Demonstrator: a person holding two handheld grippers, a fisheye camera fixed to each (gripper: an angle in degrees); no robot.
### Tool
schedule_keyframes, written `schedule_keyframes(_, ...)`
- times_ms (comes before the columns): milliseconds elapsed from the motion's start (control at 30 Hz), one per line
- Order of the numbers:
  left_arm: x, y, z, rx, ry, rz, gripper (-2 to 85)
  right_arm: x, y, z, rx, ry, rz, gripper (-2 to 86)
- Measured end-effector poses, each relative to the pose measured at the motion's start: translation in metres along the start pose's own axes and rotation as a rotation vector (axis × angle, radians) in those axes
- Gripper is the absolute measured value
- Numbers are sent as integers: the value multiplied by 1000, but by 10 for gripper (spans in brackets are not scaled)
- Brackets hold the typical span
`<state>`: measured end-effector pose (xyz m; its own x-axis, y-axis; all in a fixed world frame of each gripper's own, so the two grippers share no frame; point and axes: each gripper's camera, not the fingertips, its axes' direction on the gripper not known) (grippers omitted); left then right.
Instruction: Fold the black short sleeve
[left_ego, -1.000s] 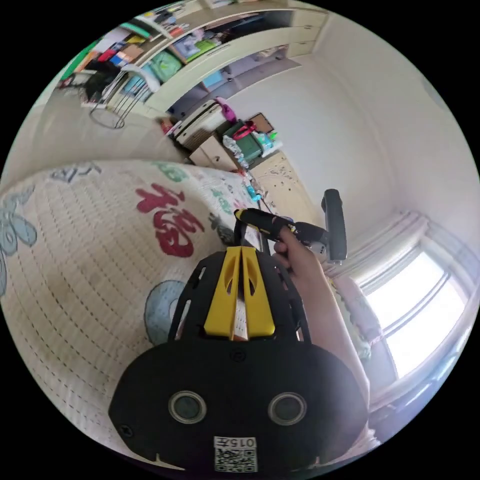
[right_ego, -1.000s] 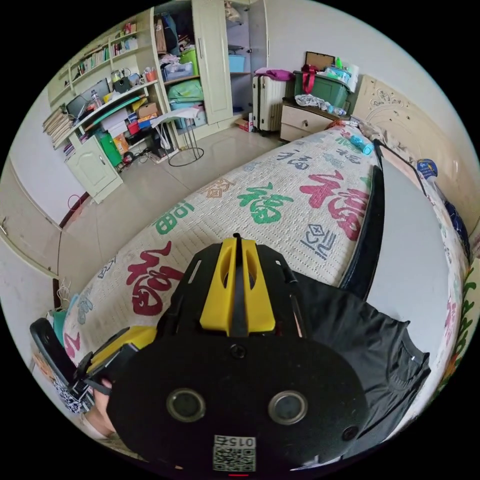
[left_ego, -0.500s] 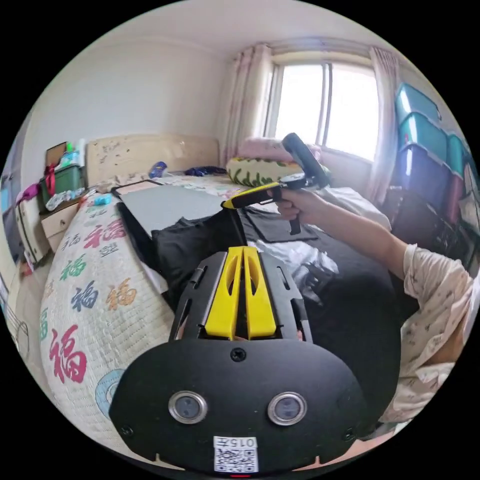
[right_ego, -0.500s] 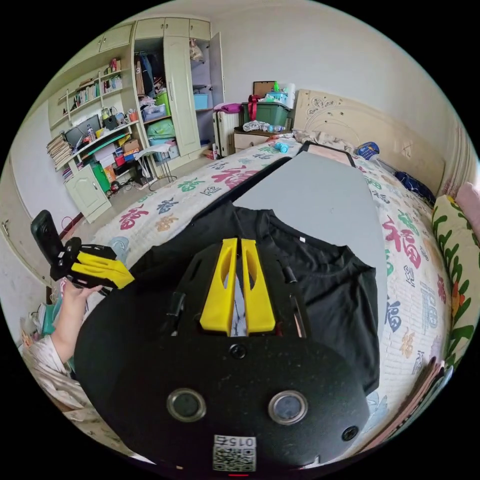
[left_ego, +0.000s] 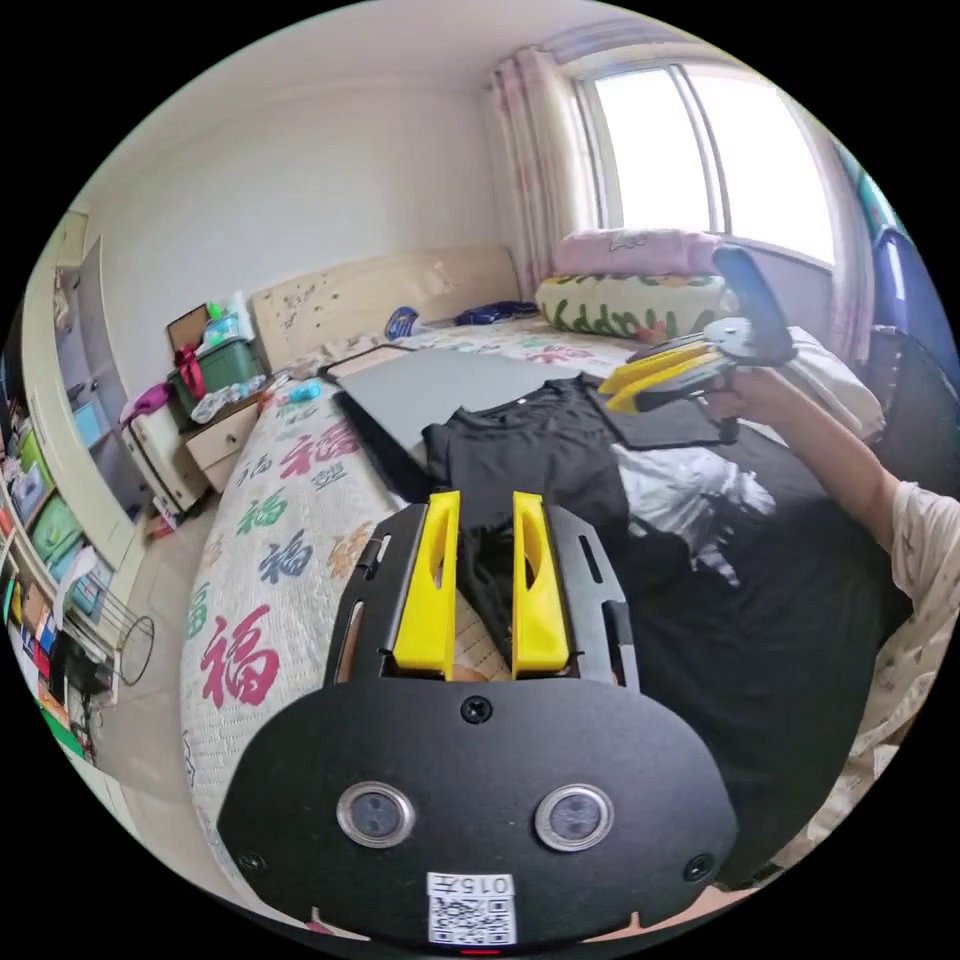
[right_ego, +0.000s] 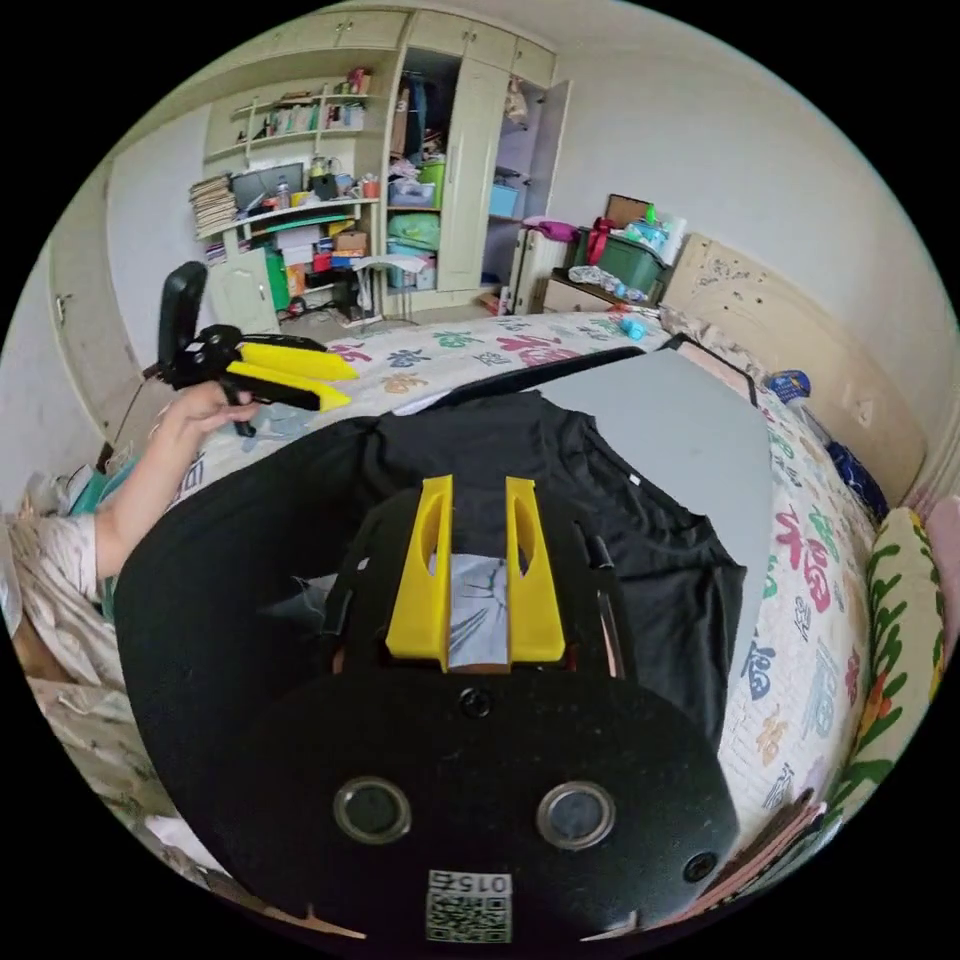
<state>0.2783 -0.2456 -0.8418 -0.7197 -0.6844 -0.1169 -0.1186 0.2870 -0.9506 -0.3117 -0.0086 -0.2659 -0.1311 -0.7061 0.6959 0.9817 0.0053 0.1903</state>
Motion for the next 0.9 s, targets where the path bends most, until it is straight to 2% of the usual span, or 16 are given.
schedule_keyframes(133, -56, -5, 33, -111, -9, -43, 94, -55, -13, 22, -100, -51, -181, 91)
schedule_keyframes(333, -90, -22, 48, -171, -46, -5, 71, -59, -14, 59, -211, -18, -174, 72)
schedule_keyframes(567, -151, -19, 62, -196, -44, -6, 23, -63, -10, 35, -178, -64, -217, 34)
schedule_keyframes(667, -187, -12, 72, -204, -11, -21, 17, -68, -14, 38, -224, -39, -250, 32)
schedule_keyframes(800, -230, 3, 77, -188, -1, -33, 18, -55, -21, 26, -213, -86, -221, 57)
schedule_keyframes(900, -269, 20, 54, -81, 54, -75, 21, -12, -23, -1, -121, -51, -74, 77)
